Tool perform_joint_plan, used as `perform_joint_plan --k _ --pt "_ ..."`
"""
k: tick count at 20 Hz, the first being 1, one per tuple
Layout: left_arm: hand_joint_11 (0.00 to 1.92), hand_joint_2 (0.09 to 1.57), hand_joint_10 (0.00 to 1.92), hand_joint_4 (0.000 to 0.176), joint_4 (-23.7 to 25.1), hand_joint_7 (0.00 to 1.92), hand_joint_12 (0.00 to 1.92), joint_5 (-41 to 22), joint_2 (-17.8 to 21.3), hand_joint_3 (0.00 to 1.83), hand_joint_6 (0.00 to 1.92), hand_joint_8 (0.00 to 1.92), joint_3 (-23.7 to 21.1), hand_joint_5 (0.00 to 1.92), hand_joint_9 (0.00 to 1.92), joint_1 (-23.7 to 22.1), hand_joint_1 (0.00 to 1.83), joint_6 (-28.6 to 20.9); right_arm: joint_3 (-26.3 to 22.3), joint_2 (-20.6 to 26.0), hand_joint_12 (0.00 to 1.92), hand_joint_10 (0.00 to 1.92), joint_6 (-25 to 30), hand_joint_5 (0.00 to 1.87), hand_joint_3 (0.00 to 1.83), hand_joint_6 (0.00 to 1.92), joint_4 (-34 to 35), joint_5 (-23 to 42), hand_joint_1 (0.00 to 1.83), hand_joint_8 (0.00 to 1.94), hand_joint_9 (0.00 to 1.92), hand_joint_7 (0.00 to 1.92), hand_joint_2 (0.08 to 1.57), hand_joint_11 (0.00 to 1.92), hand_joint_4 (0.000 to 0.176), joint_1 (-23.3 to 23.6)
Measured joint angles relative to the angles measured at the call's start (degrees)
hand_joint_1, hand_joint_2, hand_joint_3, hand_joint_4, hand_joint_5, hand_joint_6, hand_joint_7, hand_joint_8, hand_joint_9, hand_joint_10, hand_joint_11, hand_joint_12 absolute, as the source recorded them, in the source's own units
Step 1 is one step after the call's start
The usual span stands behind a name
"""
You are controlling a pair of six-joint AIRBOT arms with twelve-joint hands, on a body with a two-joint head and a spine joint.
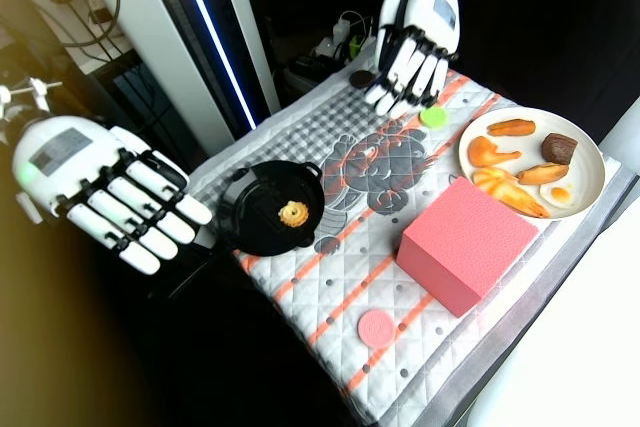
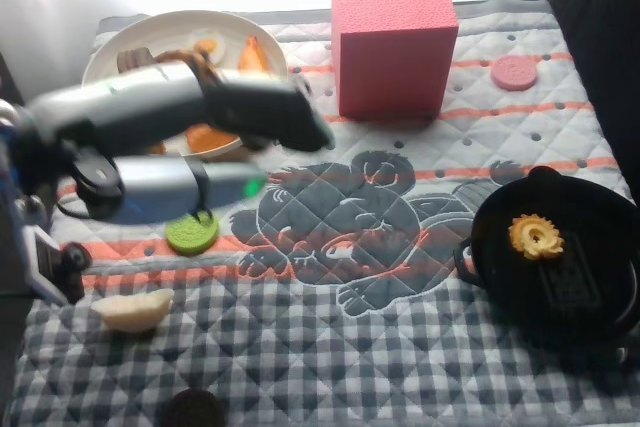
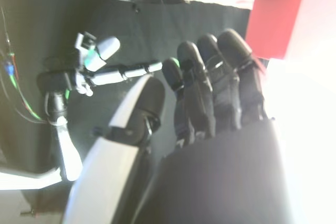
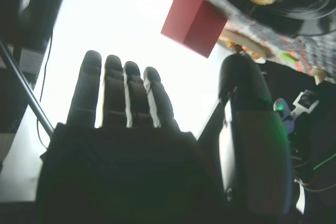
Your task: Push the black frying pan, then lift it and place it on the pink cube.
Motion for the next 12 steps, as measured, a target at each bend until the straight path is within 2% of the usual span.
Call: perform_joint_plan --k 1,2,3,4,5,6,7,8,10,11,12 --pt "0.0 1.38 0.77 0.0 -1.51 0.6 1.59 -1.79 0.37 0.0 0.73 0.08 -0.24 0.33 0.2 0.7 1.04 1.25 0.55 0.0 0.0 0.0 -0.28 0.0 0.0 0.0 0.24 -1.16 0.77 0.0 0.0 0.0 1.15 0.0 0.0 0.0" --pt "0.0 1.41 0.7 0.0 -2.67 0.54 1.33 -3.48 0.79 0.0 0.77 0.06 -0.63 0.27 0.11 1.44 0.94 2.51 1.2 -0.11 0.0 0.0 -0.9 0.0 0.0 0.0 0.61 -2.67 0.79 0.0 0.0 0.0 1.14 0.0 0.0 0.0" --pt "0.0 1.42 0.64 0.0 -3.19 0.53 1.16 -4.39 0.94 0.0 0.8 0.05 -0.76 0.25 0.11 1.77 0.9 2.93 1.44 -0.24 0.0 0.0 -1.46 0.0 0.0 0.0 0.79 -3.8 0.79 0.0 0.0 0.0 1.14 0.0 0.0 0.0" --pt "0.0 1.44 0.6 0.0 -3.78 0.54 1.19 -5.11 1.01 0.0 0.83 0.05 -0.92 0.23 0.12 1.88 0.85 3.96 1.49 -0.24 0.0 0.0 -1.62 0.0 0.0 0.0 0.81 -5.18 0.81 0.0 0.0 0.0 1.13 0.0 0.0 0.0" --pt "0.0 1.43 0.56 0.0 -4.79 0.54 1.24 -6.4 1.01 0.0 0.84 0.05 -0.94 0.23 0.13 1.99 0.89 4.22 1.66 -0.5 0.0 0.0 -1.92 0.0 0.0 0.0 0.81 -6.47 0.8 0.0 0.0 0.0 1.13 0.0 0.0 0.0" --pt "0.0 1.41 0.52 0.0 -6.01 0.58 1.22 -7.96 1.25 0.0 0.9 0.05 -0.98 0.25 0.2 2.38 0.97 4.35 1.92 -0.66 0.0 0.0 -2.01 0.0 0.0 0.0 0.7 -7.87 0.8 0.0 0.0 0.0 1.12 0.0 0.0 0.0" --pt "0.0 1.41 0.52 0.0 -6.21 0.58 1.22 -8.28 1.44 0.0 0.9 0.05 -1.05 0.25 0.2 2.47 0.97 4.48 2.08 -0.66 0.0 0.0 -2.14 0.0 0.0 0.0 0.7 -8.66 0.8 0.0 0.0 0.0 1.12 0.0 0.0 0.0" --pt "0.0 1.42 0.43 0.0 -6.51 0.61 1.29 -8.83 1.75 0.0 0.95 0.05 -1.05 0.25 0.27 2.8 0.98 4.98 2.49 -0.66 0.0 0.0 -2.43 0.0 0.0 0.0 1.05 -10.05 0.8 0.0 0.0 0.0 1.11 0.0 0.0 0.0" --pt "0.0 1.43 0.21 0.0 -6.93 0.59 1.15 -8.83 1.75 0.0 1.02 0.02 -1.05 0.23 0.28 3.13 0.95 5.29 3.54 -0.66 0.0 0.0 -2.47 0.0 0.0 0.0 1.11 -11.96 0.8 0.0 0.0 0.0 1.1 0.0 0.0 0.0" --pt "0.0 1.44 0.17 0.0 -6.91 0.6 1.12 -8.85 1.75 0.0 0.96 0.02 -1.05 0.27 0.32 3.13 0.96 5.46 3.85 -0.66 0.0 0.0 -2.49 0.0 0.0 0.0 1.09 -12.96 0.79 0.0 0.0 0.0 1.11 0.0 0.0 0.04" --pt "0.0 1.44 0.19 0.0 -7.1 0.63 1.18 -9.27 1.75 0.0 0.93 0.02 -1.05 0.29 0.39 3.13 0.96 5.51 4.52 -0.76 0.0 0.0 -2.51 0.0 0.0 0.0 0.76 -14.27 0.78 0.0 0.0 0.0 1.11 0.0 0.0 0.07"
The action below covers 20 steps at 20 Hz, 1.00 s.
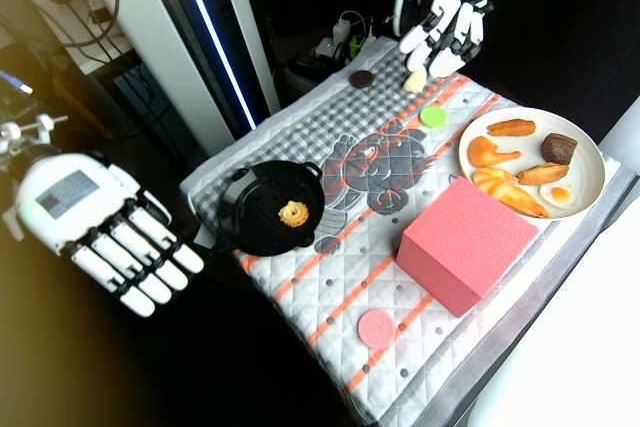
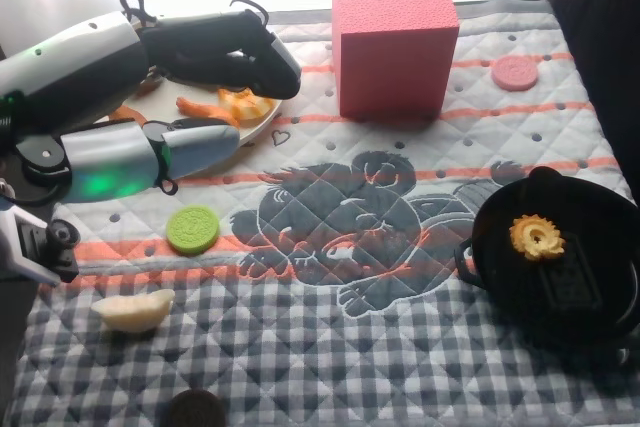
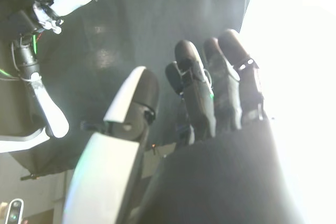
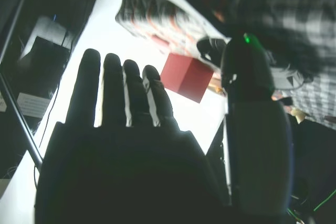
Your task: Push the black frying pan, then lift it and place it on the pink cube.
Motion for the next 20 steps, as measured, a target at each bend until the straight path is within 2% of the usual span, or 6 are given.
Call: perform_joint_plan --k 7,9,11,14,17,20 --pt "0.0 1.4 0.18 0.0 -1.55 0.69 1.35 -1.22 0.0 0.0 0.76 0.04 0.0 0.38 0.52 0.07 1.06 0.42 4.2 -3.39 0.0 0.0 -2.78 0.0 0.0 0.0 0.59 -6.93 0.78 0.0 0.0 0.0 1.1 0.0 0.0 4.96" --pt "0.0 1.39 0.34 0.0 -2.32 0.72 1.5 -2.14 0.0 0.0 0.75 0.07 0.0 0.4 0.51 0.85 1.09 0.44 5.14 -4.7 0.0 0.0 -4.28 0.0 0.0 0.0 0.83 -9.49 0.8 0.0 0.0 0.0 1.1 0.0 0.0 6.84" --pt "0.0 1.39 0.47 0.0 -2.34 0.69 1.41 -2.19 0.0 0.0 0.77 0.08 -0.09 0.39 0.4 1.09 1.07 0.57 5.55 -5.55 0.0 0.0 -5.64 0.0 0.0 0.0 1.46 -11.15 0.77 0.0 0.0 0.0 1.11 0.0 0.0 7.54" --pt "0.0 1.39 0.37 0.0 -3.02 0.66 1.26 -2.6 0.0 0.0 0.82 0.06 -0.31 0.36 0.38 1.38 1.05 0.7 6.34 -6.14 0.0 0.0 -5.81 0.0 0.0 0.0 1.77 -12.22 0.79 0.0 0.0 0.0 1.12 0.0 0.0 8.33" --pt "0.0 1.4 0.43 0.0 -3.63 0.65 1.34 -2.89 0.0 0.0 0.8 0.05 -0.31 0.35 0.38 1.79 1.08 0.83 8.13 -7.78 0.0 0.0 -7.32 0.0 0.01 0.0 2.45 -14.12 0.82 0.0 0.0 0.0 1.13 0.0 0.0 11.65" --pt "0.0 1.42 0.23 0.0 -4.35 0.62 1.19 -3.54 0.0 0.0 0.85 0.02 -0.31 0.31 0.36 2.91 1.01 1.03 9.73 -10.4 0.0 0.0 -7.87 0.0 0.01 0.0 2.19 -16.72 0.81 0.0 0.0 0.0 1.15 0.01 0.0 13.77"
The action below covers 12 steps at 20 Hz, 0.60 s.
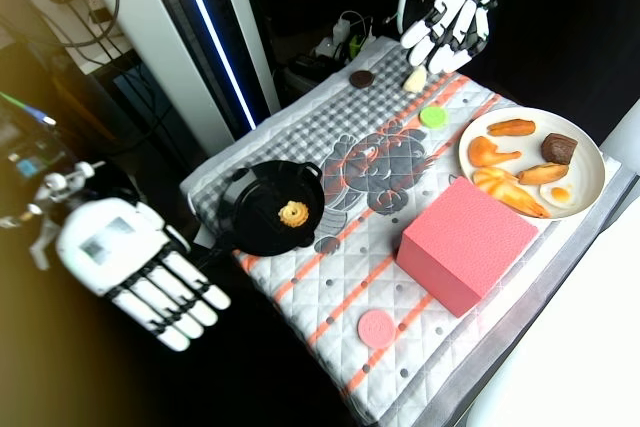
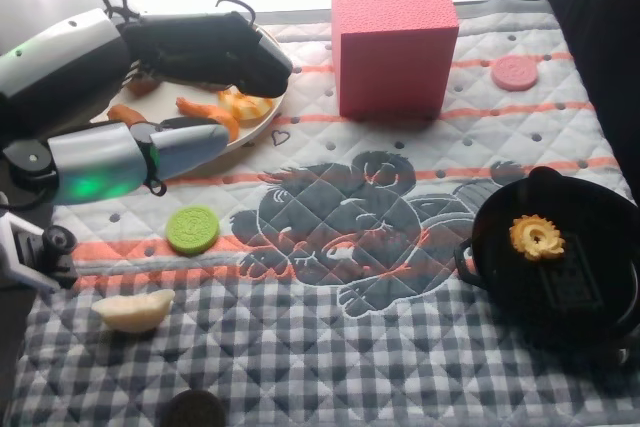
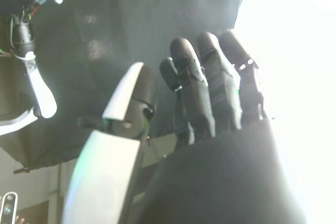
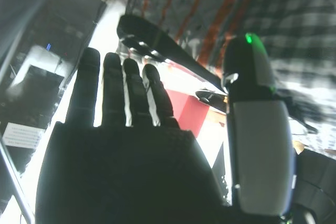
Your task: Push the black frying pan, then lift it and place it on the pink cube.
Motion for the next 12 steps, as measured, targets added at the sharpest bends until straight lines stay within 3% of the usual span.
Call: perform_joint_plan --k 6,9,11,12 --pt "0.0 1.4 0.24 0.0 -0.92 0.67 1.26 -0.74 0.0 0.0 0.86 0.03 0.0 0.33 0.45 0.42 1.07 0.0 2.03 -1.92 0.01 0.0 -0.31 0.0 0.02 0.0 0.48 -1.66 0.85 0.0 0.0 0.0 1.19 0.01 0.0 2.82" --pt "0.0 1.4 0.29 0.0 -1.03 0.66 1.29 -0.79 0.0 0.0 1.05 0.03 0.0 0.27 0.43 0.68 1.08 0.02 2.89 -3.67 0.03 0.01 -2.93 0.0 0.02 0.0 0.52 -3.34 0.84 0.0 0.02 0.0 1.22 0.04 0.0 5.68" --pt "0.0 1.42 0.3 0.0 -1.42 0.65 1.27 -1.44 0.0 0.0 1.01 0.02 0.0 0.26 0.41 1.31 1.02 0.04 3.41 -5.05 0.52 0.03 -5.38 0.08 0.0 0.02 0.48 -5.11 0.87 0.01 0.1 0.08 1.25 0.0 0.0 7.91" --pt "0.0 1.41 0.46 0.0 -1.66 0.67 1.37 -1.57 0.0 0.0 1.06 0.06 0.0 0.26 0.38 1.44 1.09 0.09 3.82 -5.46 0.89 0.08 -5.6 0.23 0.0 0.09 0.87 -5.35 0.92 0.03 0.23 0.25 1.25 0.0 0.0 8.37"
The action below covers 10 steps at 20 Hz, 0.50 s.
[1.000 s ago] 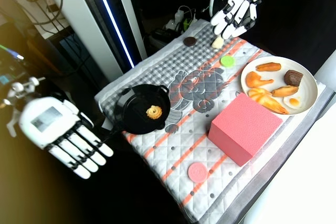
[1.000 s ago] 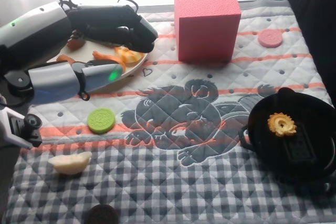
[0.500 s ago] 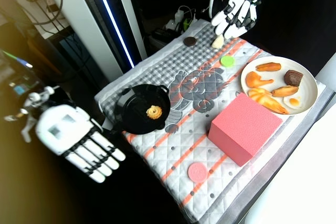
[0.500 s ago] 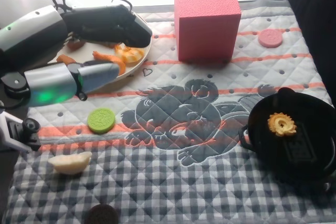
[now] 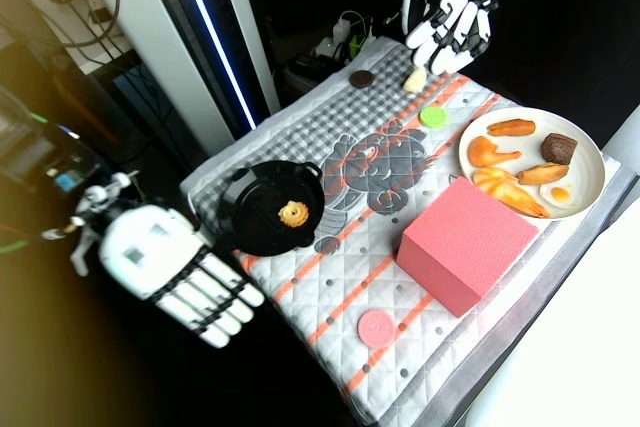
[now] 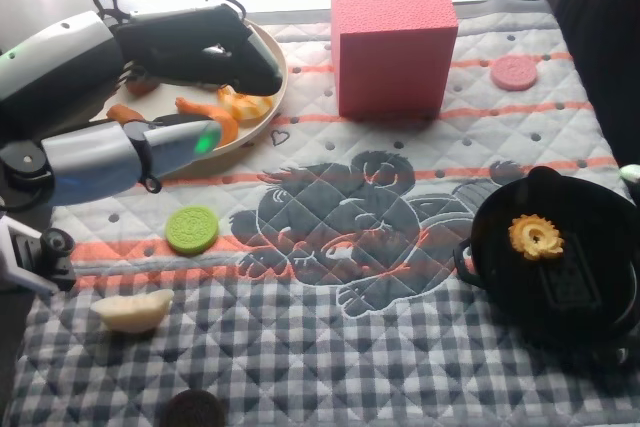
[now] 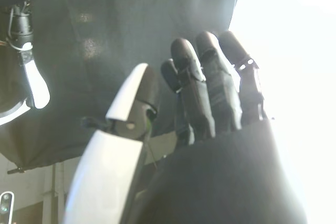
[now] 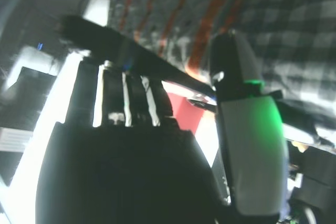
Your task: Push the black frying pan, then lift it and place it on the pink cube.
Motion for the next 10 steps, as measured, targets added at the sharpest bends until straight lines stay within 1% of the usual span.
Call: perform_joint_plan --k 1,2,3,4,5,6,7,8,9,10 --pt "0.0 1.4 0.48 0.0 -0.35 0.65 1.31 -0.11 0.0 0.0 1.0 0.06 0.0 0.28 0.33 0.28 1.08 -0.02 0.68 -0.46 1.45 0.7 -0.13 0.31 0.01 0.71 0.07 -0.33 0.99 0.37 0.32 0.49 1.25 0.0 0.0 0.15" --pt "0.0 1.39 0.5 0.0 -0.44 0.65 1.29 -0.11 0.0 0.0 0.92 0.07 0.0 0.33 0.33 0.28 1.1 -0.02 1.03 -0.96 1.83 1.34 -0.24 0.41 0.0 1.58 -0.02 -0.42 1.02 1.37 0.33 0.57 1.37 0.0 0.0 0.15" --pt "0.0 1.39 0.44 0.0 -0.5 0.63 1.24 -0.15 0.0 0.0 0.9 0.06 0.0 0.34 0.32 0.28 1.06 -0.02 1.27 -1.44 1.9 1.8 -0.35 0.58 0.0 1.85 0.04 -0.92 1.22 1.64 0.74 0.59 1.35 0.68 0.0 0.59" --pt "0.0 1.38 0.43 0.0 -0.59 0.64 1.29 -0.15 0.0 0.0 0.9 0.06 0.0 0.34 0.34 0.31 1.05 -0.02 1.84 -2.64 1.92 1.9 -0.26 0.83 0.0 1.91 0.2 -1.4 1.27 1.88 1.09 0.94 1.28 1.14 0.0 1.25" --pt "0.0 1.39 0.42 0.0 -0.59 0.66 1.35 -0.28 0.0 0.01 1.53 0.07 0.0 0.46 0.35 0.35 0.98 -0.02 2.27 -3.21 1.92 1.92 -0.28 1.15 0.0 1.92 0.5 -1.49 1.34 1.93 1.43 1.32 1.27 1.49 0.0 1.66" --pt "0.0 1.41 0.42 0.0 -0.68 0.66 1.4 -0.55 0.0 0.01 1.69 0.06 0.0 0.46 0.36 0.7 0.95 -0.02 3.32 -4.2 1.92 1.92 -0.63 1.31 0.0 1.92 1.03 -1.9 1.42 1.94 1.57 1.49 1.28 1.63 0.0 2.14" --pt "0.0 1.42 0.48 0.0 -0.85 0.68 1.44 -0.57 0.0 0.0 1.73 0.08 0.0 0.46 0.37 0.9 0.94 -0.02 4.13 -4.96 1.92 1.92 -0.5 1.36 0.0 1.92 1.49 -2.16 1.44 1.94 1.63 1.54 1.29 1.69 0.0 2.29" --pt "0.0 1.43 0.57 0.0 -1.16 0.7 1.47 -0.92 0.0 0.0 1.74 0.1 0.0 0.45 0.38 1.31 0.93 -0.02 4.81 -5.84 1.92 1.92 -0.37 1.36 0.0 1.92 2.64 -2.29 1.46 1.94 1.64 1.55 1.29 1.7 0.0 2.62" --pt "0.0 1.44 0.6 0.0 -1.2 0.7 1.48 -0.92 0.0 0.0 1.77 0.12 0.0 0.43 0.37 1.44 0.91 0.0 5.05 -6.12 1.92 1.92 0.13 1.37 0.0 1.92 3.26 -2.1 1.47 1.94 1.65 1.55 1.28 1.7 0.0 2.62" --pt "0.0 1.44 0.6 0.0 -1.55 0.69 1.5 -1.22 0.0 0.0 1.77 0.12 -0.04 0.44 0.35 1.6 0.9 0.02 5.42 -6.34 1.92 1.92 0.17 1.37 0.0 1.92 3.39 -1.86 1.41 1.94 1.64 1.54 1.31 1.67 0.0 2.62"
